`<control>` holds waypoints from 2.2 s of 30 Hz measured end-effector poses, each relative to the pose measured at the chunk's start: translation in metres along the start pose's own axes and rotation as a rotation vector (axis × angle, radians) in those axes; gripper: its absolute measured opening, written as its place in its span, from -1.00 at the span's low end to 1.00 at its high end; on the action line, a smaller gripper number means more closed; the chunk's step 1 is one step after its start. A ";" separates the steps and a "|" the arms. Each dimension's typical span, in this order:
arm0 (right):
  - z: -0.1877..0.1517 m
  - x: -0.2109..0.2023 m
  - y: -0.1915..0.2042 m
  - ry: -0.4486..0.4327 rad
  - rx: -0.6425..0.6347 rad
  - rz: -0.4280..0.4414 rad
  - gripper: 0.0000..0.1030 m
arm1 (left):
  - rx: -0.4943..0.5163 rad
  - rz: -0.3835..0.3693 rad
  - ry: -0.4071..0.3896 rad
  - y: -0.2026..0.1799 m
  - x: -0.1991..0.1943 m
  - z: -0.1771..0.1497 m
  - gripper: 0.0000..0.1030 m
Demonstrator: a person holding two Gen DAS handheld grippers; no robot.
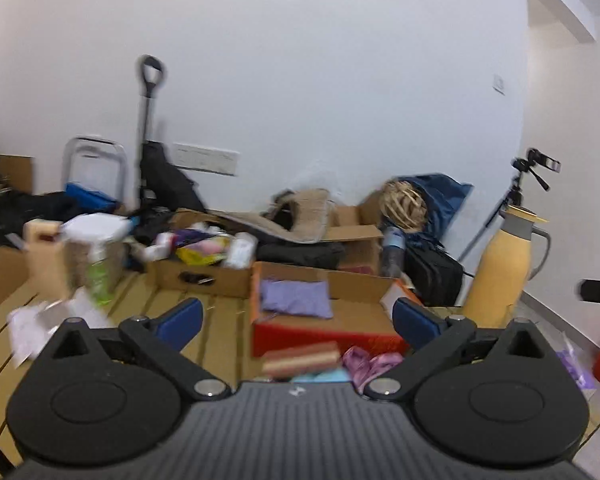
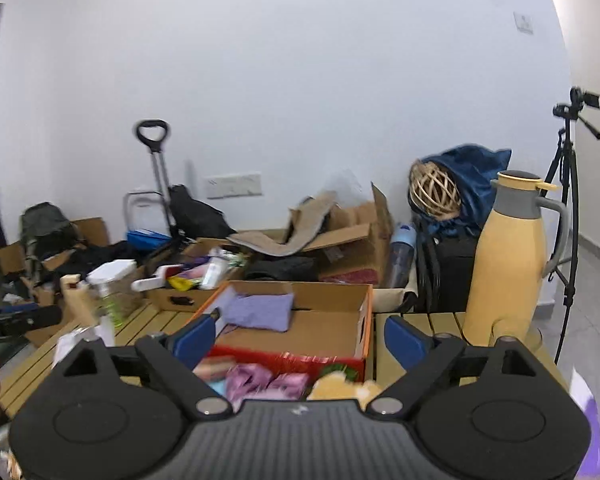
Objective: Organize soft objects
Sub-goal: 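Grasp the pink-and-cream sponge with the left gripper, then lower the sponge into the cardboard box and open the left gripper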
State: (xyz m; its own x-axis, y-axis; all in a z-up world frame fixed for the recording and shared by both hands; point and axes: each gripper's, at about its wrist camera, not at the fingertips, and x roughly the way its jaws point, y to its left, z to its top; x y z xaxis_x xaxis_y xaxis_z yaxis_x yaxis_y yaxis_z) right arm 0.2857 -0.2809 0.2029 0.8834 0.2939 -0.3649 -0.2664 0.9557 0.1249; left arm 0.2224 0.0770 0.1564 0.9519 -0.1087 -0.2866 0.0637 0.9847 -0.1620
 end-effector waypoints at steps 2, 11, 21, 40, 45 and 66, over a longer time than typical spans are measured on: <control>-0.031 -0.031 0.008 -0.048 -0.019 -0.001 0.94 | 0.014 0.009 -0.058 0.003 -0.031 -0.025 1.00; -0.157 -0.144 0.049 -0.091 0.038 0.069 1.00 | -0.001 -0.022 -0.037 0.012 -0.117 -0.097 1.00; -0.166 -0.120 0.067 -0.093 0.021 0.001 1.00 | 0.001 -0.022 0.034 0.013 -0.083 -0.112 1.00; -0.093 0.180 0.074 0.106 0.265 0.155 0.25 | -0.244 -0.137 0.345 0.076 0.218 -0.035 0.47; -0.088 0.260 0.076 0.171 0.376 0.173 0.07 | -0.256 -0.187 0.446 0.079 0.271 -0.052 0.41; -0.089 0.206 0.061 0.099 0.465 0.225 -0.55 | -0.288 -0.245 0.300 0.024 0.173 -0.024 -0.37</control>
State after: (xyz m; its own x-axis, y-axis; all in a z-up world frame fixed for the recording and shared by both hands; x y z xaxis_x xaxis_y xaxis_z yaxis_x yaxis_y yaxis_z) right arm 0.4175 -0.1604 0.0531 0.7773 0.5129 -0.3643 -0.2266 0.7685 0.5984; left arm 0.3815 0.0784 0.0799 0.7879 -0.4087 -0.4606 0.1490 0.8523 -0.5015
